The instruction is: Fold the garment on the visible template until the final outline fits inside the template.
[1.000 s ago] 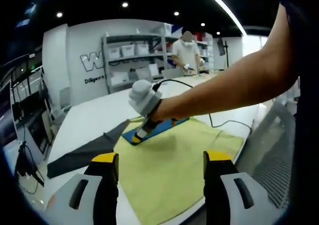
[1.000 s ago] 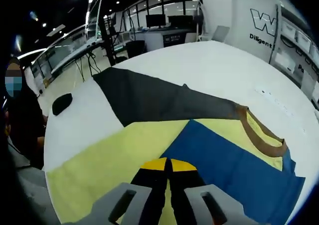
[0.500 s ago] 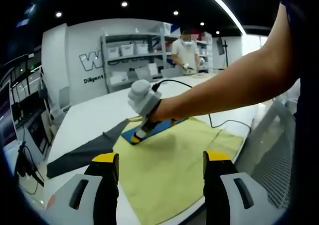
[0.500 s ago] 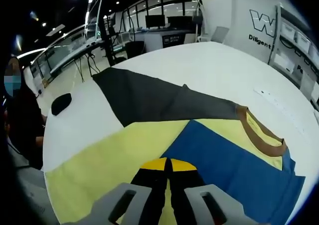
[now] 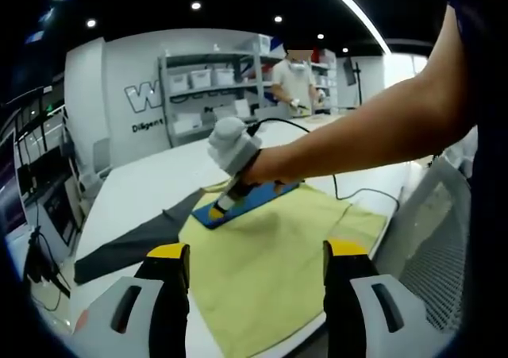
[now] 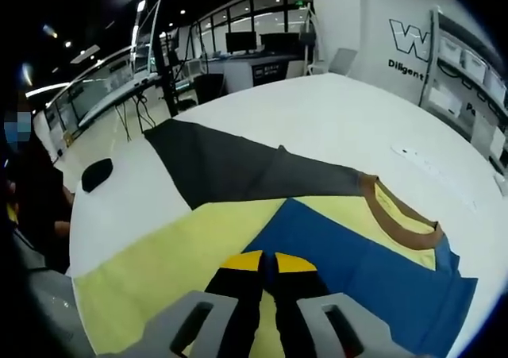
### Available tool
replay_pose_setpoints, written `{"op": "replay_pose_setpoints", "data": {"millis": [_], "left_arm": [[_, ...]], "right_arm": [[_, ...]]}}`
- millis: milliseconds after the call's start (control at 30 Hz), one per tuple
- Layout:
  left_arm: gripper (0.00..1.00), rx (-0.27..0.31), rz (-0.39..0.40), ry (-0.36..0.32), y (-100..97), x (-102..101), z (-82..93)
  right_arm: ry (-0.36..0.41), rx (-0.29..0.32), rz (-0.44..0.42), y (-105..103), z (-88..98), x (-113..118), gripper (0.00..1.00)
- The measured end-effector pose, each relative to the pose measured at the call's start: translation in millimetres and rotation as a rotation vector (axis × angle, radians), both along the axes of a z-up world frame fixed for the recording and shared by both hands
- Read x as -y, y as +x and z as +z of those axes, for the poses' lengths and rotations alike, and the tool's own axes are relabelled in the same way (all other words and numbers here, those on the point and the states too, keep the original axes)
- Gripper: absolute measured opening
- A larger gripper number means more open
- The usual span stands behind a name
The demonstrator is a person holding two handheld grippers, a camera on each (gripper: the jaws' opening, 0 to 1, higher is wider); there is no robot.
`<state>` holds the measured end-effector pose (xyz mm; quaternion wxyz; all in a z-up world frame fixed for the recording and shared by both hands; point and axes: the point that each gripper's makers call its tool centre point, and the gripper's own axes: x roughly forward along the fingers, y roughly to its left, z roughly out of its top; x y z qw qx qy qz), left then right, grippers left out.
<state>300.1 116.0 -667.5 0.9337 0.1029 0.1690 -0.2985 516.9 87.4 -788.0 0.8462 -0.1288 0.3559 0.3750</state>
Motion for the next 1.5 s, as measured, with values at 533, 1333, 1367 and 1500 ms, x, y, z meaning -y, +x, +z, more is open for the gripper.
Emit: {"op": "replay_pose_setpoints", "data": {"millis": [533,1333,1367,1500], "left_arm": [[0.63,0.003,-0.008,0.008,-0.8,2,-0.7],[0.63,0.000,-0.043,0.024,-3.5,7,-4.1],[0.63,-0.001,-0.045,0.024,-3.8,7,-4.3],[0.63,-0.002,-0.047,0.026,-4.1,7,-5.1]], "right_arm": [[0.018,0.024,-0.065,-3,17.9,40,0.03],[0.052,0.040,-0.200,-13,25.4,110,0.24],[0.054,0.041,-0.203,-13,25.4,112,0.25],[0.061,0.046,-0.220,-15,26.2,123,0.30]]}}
